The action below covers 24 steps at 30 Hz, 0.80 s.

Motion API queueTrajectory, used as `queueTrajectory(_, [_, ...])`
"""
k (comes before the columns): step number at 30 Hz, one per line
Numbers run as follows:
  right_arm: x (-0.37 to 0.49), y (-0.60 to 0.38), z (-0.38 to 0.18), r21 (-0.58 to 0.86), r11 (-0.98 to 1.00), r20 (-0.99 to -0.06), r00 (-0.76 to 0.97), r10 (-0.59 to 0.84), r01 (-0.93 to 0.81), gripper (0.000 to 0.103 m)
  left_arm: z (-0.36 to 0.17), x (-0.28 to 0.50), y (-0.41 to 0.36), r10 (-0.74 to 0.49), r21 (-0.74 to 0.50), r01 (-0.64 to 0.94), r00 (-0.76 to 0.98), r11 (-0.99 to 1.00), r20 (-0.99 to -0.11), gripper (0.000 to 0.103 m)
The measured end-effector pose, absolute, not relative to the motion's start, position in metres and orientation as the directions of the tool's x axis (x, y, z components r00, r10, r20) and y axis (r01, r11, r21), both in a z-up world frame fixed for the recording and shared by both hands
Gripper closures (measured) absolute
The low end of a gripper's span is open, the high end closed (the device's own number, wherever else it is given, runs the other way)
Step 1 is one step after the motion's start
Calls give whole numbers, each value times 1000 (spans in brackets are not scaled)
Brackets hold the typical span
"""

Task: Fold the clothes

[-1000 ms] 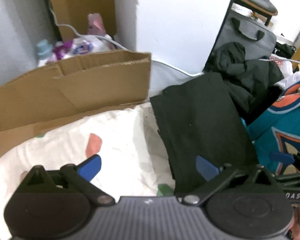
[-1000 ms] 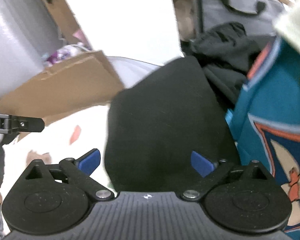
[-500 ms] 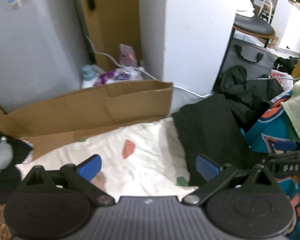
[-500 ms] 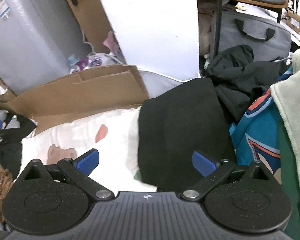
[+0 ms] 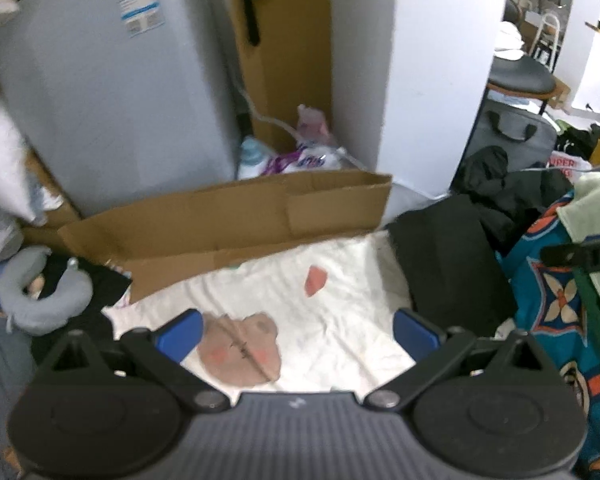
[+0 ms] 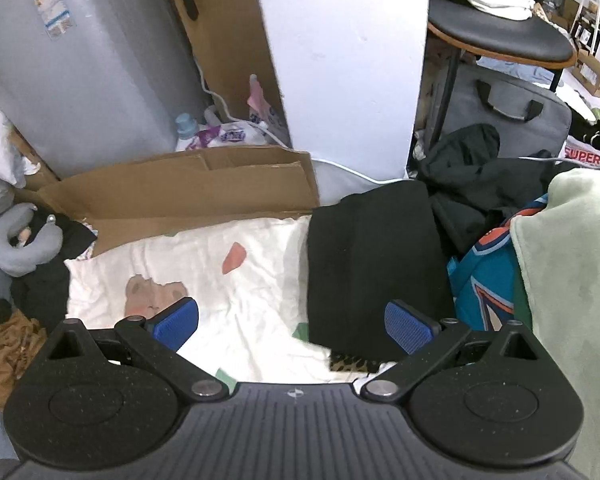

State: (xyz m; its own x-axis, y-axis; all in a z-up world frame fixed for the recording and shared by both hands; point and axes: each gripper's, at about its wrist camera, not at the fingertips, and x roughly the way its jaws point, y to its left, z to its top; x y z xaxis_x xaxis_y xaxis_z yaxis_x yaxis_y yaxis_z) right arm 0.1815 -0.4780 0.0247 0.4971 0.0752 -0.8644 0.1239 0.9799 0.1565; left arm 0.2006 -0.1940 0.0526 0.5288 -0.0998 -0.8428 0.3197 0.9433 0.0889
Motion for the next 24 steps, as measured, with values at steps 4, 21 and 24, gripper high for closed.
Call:
queueTrajectory(4, [171,-452,51,151,980,-869,490,70,127,1,66,188,-158,-69,106,279,553,954,-830,1])
queueTrajectory(21, [95,-334,70,99,995,-830,549,100,-32,1,64,111,-38,34,96,69,607,993,-794,1])
queueTrajectory(24, [79,-316,61,80,995,-824,557,102,-64,1,52,96,-36,45,100,58,603,993,-797,1])
